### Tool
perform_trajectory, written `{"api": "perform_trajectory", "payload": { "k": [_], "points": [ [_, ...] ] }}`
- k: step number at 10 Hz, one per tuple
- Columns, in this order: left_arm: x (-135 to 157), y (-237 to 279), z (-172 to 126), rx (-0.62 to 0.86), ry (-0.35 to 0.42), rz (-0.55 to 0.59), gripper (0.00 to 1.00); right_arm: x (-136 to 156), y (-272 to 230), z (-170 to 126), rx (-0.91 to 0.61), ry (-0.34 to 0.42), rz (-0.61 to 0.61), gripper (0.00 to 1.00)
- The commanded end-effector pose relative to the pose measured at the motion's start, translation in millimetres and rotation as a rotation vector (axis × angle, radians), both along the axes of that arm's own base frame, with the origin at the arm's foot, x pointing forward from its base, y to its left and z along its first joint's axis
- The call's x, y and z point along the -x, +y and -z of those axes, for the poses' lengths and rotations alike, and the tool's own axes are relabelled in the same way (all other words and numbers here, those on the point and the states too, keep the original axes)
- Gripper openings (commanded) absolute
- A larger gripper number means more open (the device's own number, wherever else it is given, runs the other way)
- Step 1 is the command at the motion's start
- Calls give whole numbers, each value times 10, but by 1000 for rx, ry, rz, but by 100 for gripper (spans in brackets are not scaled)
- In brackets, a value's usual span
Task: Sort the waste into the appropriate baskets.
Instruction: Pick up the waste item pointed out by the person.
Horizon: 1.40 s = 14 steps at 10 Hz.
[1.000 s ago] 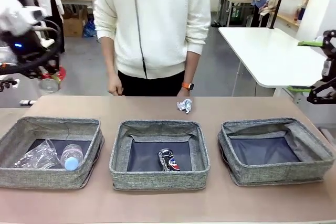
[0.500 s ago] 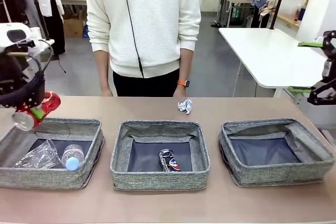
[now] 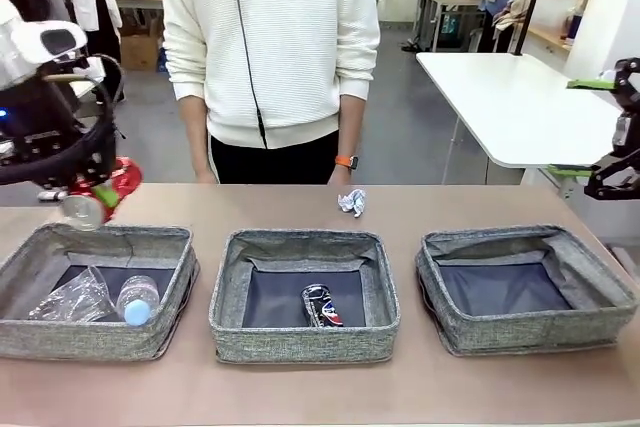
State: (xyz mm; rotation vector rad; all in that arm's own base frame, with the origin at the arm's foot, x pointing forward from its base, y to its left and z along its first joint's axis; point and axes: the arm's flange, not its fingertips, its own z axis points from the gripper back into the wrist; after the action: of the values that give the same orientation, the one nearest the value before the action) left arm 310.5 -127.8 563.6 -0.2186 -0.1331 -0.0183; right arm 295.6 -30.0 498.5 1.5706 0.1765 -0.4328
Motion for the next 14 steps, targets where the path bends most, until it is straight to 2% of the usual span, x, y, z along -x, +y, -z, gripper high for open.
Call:
{"api": "perform_trajectory", "payload": {
  "k": [1,2,3,4,6,8,10,11,12,14],
  "points": [
    [219,-775,-693,-8,-26,-22,23,20,19,-5,-19,-17,1,100],
    [327,-1119,-1000,-29,-32,-28,23,20,19,-5,-19,-17,1,100],
    [381,-1440,-1230,-119,-8,-101,23,20,19,-5,-19,-17,1,100],
    [418,-1733,-1490,-136,13,-79,23,20,19,-5,-19,-17,1,100],
    [496,-2030,-1906,-67,17,-4,23,20,19,-5,-19,-17,1,100],
    [526,-2206,-2186,-10,-28,-26,23,20,19,-5,-19,-17,1,100],
    [550,-2298,-2254,32,21,-25,23,20,19,-5,-19,-17,1,100],
    [513,-2300,-2246,62,11,-66,23,20,19,-5,-19,-17,1,100],
    [520,-2226,-2235,32,-14,-2,23,20,19,-5,-19,-17,1,100],
    [520,-2226,-2235,32,-14,-2,23,20,19,-5,-19,-17,1,100]
  ]
}}
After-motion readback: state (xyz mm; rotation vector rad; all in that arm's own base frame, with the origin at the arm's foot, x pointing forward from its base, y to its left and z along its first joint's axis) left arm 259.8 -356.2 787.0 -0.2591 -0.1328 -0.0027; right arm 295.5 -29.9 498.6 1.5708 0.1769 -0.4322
